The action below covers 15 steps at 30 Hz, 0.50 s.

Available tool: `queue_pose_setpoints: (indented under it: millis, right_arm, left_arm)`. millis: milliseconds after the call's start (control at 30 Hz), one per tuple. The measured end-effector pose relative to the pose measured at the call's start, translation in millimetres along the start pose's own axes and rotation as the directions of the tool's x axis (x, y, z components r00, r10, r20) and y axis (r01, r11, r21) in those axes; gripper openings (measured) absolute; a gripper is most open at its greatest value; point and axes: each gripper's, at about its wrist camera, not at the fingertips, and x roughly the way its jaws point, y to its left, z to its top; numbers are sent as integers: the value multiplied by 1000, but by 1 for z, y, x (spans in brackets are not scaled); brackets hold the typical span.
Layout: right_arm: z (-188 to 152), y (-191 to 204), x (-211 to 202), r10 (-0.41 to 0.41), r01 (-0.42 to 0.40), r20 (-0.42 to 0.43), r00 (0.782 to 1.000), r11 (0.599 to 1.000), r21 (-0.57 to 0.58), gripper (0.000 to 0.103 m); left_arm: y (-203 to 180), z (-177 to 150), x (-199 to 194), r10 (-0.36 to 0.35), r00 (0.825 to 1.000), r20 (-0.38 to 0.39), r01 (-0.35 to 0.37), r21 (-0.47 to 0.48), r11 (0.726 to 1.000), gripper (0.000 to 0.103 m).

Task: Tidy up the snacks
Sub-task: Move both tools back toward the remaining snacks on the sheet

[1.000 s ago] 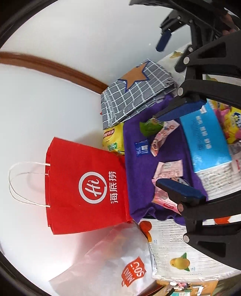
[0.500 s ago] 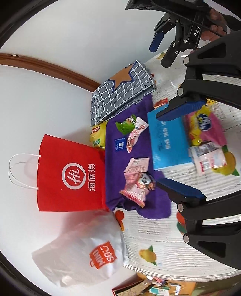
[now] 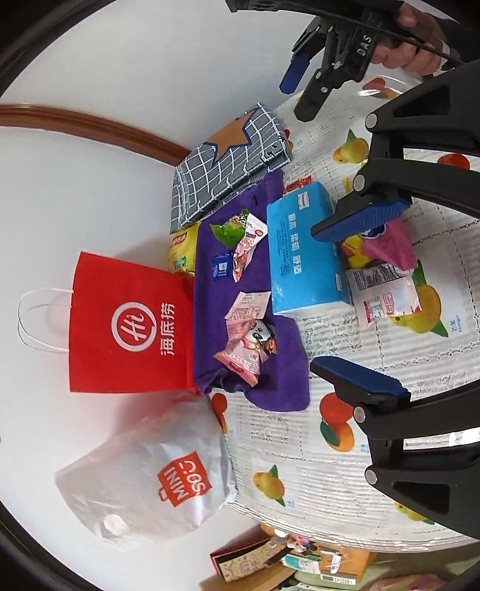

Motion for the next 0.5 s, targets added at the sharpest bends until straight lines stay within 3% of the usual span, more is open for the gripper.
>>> queue_pose_setpoints:
  millis: [133,500]
  right_arm:
    - [-3,-3,9,-43,43,5,999,999,3,89]
    - [-10,-13,27,-17,18,-25,1000,998,55,87]
  left_arm:
    - [6,-7,5,2,1000,-8,-2,-15,1000,62]
    - [19,-19,19,-10,999,-37,8,-43,999,62]
